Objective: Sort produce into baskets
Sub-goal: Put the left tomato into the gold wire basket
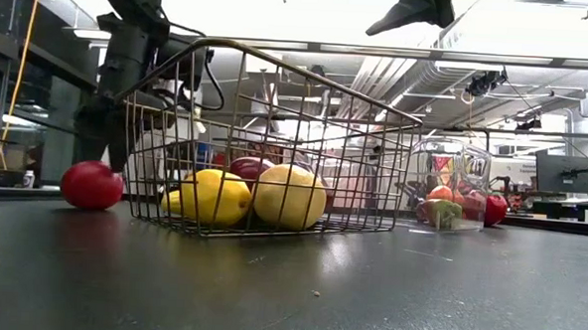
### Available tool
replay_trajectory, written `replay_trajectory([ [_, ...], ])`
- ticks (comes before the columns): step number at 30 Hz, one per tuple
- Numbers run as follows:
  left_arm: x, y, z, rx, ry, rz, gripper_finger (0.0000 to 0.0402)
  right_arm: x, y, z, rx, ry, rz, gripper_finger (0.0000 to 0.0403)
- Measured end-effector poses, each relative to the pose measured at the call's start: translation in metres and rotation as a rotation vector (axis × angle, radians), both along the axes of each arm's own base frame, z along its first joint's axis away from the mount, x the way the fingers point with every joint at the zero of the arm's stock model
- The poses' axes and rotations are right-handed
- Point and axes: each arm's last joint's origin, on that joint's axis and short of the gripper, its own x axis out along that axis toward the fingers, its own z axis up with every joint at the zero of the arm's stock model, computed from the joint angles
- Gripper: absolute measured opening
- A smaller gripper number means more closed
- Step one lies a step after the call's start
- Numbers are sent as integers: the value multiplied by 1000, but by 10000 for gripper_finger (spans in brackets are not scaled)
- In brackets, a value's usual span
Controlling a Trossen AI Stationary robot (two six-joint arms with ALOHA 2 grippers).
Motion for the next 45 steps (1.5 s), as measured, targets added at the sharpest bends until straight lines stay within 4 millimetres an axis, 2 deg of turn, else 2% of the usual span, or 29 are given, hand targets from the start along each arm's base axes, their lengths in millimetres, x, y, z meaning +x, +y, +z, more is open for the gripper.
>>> replay_trajectory([
  [14, -12, -5, -23, -11, 33, 28, 390, 0, 0, 0, -6, 3, 4, 376],
  [22, -10, -3, -25, 8, 9, 58, 387, 0, 0, 0, -2, 2, 1, 376],
  [25, -12, -4, -25, -34, 15, 91, 360, 0, 0, 0, -1, 2, 0, 376],
  [29, -17, -4, -20, -65, 54, 86, 287, 0, 0, 0, -1, 2, 0, 376],
  [31, -17, -2, -11, -54, 36, 80, 265, 0, 0, 0, 0, 2, 0, 376],
  [35, -19, 5, 26, 45, -67, 106, 265, 0, -1, 0, 0, -1, -5, 376],
  [40, -25, 4, 98, 174, -382, 197, 265, -7, -5, 9, -15, -35, -23, 376],
  [43, -25, -5, 138, 237, -624, 211, 265, -17, -9, 21, -46, -81, -69, 376],
  [45, -24, -14, 157, 251, -781, 205, 265, -24, -11, 28, -79, -106, -88, 376],
])
